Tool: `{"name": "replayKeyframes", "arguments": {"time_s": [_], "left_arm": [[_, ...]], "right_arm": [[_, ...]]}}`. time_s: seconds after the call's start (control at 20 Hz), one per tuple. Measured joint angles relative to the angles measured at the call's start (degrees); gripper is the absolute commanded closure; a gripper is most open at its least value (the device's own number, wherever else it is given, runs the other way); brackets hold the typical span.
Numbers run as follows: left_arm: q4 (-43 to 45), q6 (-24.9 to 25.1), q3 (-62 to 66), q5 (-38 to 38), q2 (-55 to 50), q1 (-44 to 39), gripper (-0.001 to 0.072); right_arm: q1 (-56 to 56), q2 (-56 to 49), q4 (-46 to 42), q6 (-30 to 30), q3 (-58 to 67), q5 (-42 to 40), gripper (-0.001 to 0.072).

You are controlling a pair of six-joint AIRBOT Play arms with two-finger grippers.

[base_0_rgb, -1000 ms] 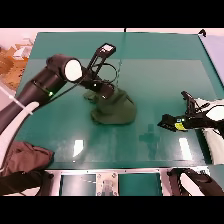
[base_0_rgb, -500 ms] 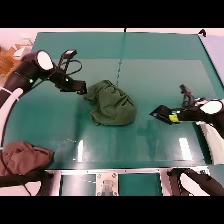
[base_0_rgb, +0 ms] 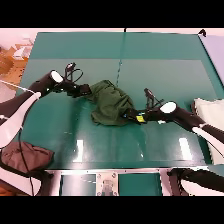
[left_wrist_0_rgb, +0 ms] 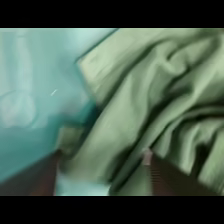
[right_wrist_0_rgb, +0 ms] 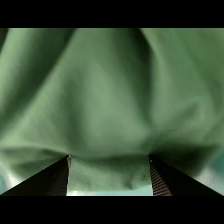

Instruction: Fold the shirts.

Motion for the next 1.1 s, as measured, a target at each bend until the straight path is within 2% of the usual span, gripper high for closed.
{"name": "replayKeyframes", "arguments": {"time_s": [0.05, 0.1, 0.15, 0.2, 0.4, 0.65, 0.85, 1.1], "left_arm": [[-2.7, 1.6, 0.0, 0.7, -0.5, 0.0, 0.0379], [-5.1, 3.7, -0.1, 0.7, -0.9, 0.1, 0.0635], [-6.8, 5.7, -0.1, 0.2, -1.2, 0.2, 0.0685], [-8.1, 7.6, -0.1, -0.2, -1.4, 0.2, 0.0686], [-7.8, 10.6, 2.9, -4.7, -1.7, 1.2, 0.0688], [2.5, 7.4, 13.7, -15.3, 1.8, 5.8, 0.0688], [5.9, 6.7, 20.8, -18.1, 11.9, 8.5, 0.0687], [7.9, 9.6, 29.8, -16.3, 27.6, 9.4, 0.0687]], "right_arm": [[0.7, -1.7, 0.5, -0.1, 1.1, -1.0, 0.0244], [1.1, -3.0, 0.9, -0.2, 2.2, -1.6, 0.0491], [1.3, -4.3, 1.0, -0.2, 3.2, -2.0, 0.0636], [1.3, -5.0, 1.2, -0.3, 4.1, -2.3, 0.0694], [-1.6, -5.7, -0.3, -1.7, 8.3, 0.9, 0.0696], [-12.0, 2.1, -5.3, -2.3, 17.4, 11.1, 0.0696], [-19.9, 10.3, -6.9, -2.3, 26.8, 18.5, 0.0696], [-23.2, 18.6, -7.6, -2.4, 41.2, 22.9, 0.0696]]}}
